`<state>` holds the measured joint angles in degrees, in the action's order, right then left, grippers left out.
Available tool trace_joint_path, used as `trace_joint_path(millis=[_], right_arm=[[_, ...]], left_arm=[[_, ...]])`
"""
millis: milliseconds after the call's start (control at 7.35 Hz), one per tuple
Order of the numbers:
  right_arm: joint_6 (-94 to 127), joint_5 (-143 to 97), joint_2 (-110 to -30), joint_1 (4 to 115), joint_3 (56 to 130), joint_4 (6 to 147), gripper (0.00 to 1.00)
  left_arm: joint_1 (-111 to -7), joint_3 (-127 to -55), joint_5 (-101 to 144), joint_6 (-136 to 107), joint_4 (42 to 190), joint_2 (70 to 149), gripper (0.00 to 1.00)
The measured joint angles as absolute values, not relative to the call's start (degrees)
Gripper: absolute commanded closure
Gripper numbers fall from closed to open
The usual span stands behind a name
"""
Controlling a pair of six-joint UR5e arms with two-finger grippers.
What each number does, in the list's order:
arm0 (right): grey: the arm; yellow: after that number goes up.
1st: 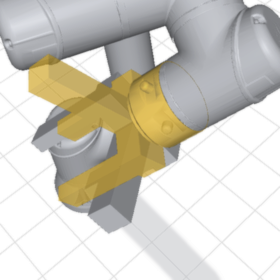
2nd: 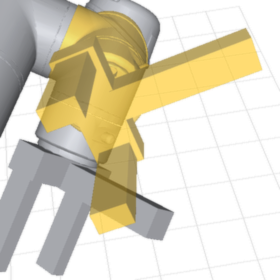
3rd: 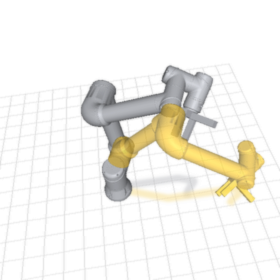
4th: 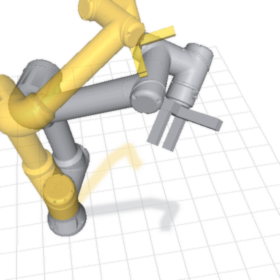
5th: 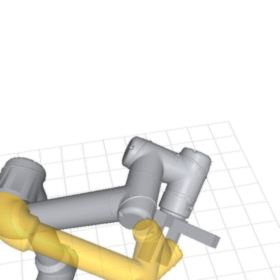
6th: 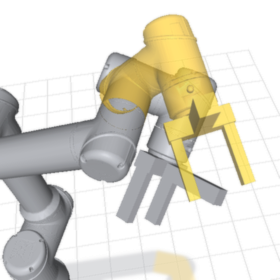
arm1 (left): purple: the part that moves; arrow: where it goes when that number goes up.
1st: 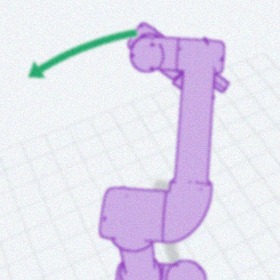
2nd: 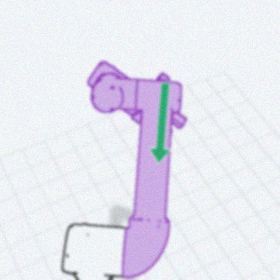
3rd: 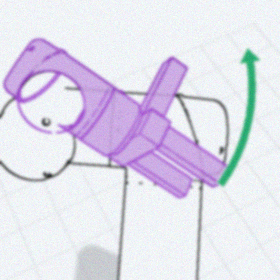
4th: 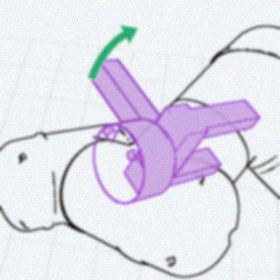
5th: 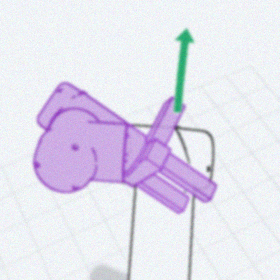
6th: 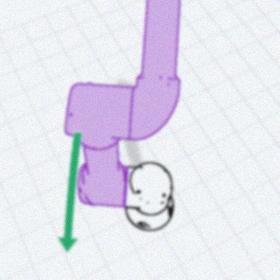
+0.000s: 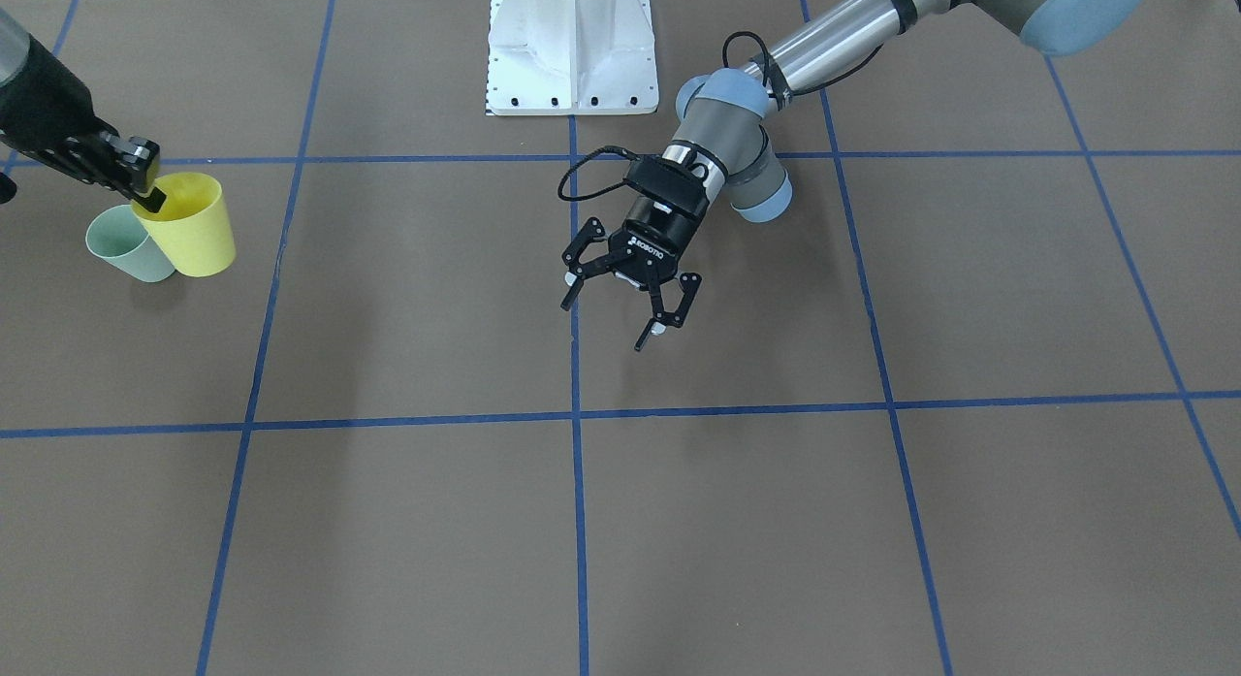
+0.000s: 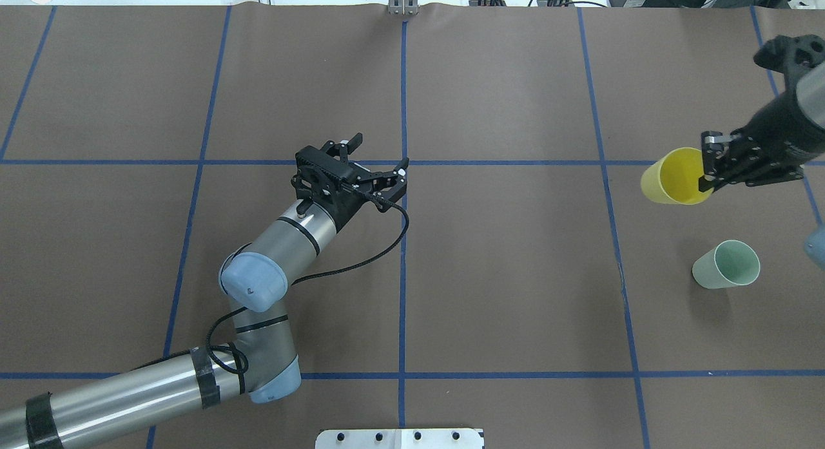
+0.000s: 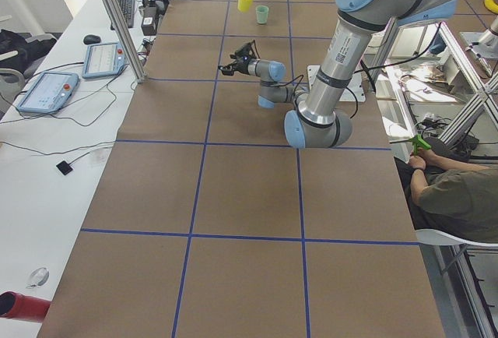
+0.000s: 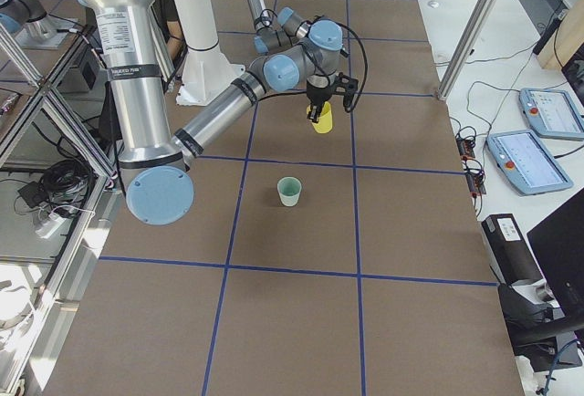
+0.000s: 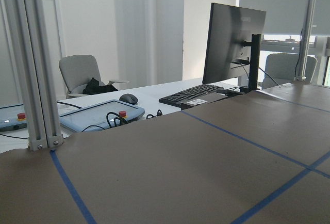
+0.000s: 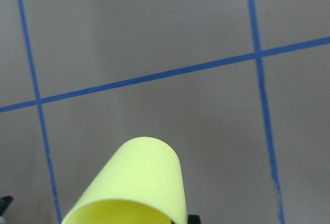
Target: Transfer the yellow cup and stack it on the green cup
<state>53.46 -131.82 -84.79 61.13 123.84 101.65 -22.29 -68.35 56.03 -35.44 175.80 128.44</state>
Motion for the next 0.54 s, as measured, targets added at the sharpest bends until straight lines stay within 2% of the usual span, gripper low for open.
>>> trace_joint_path(millis=[272, 544], right_arm=[[43.16, -132.14, -92.88, 65.63, 124.35, 101.82, 1.0], [39.25, -132.68, -95.8, 66.79, 121.92, 101.45, 1.0]], left_arm=[[-23.87, -66.67, 55.96, -41.81, 175.63, 128.43, 0.01], [-23.93, -66.37, 56.04, -47.25, 175.63, 128.46, 0.01]])
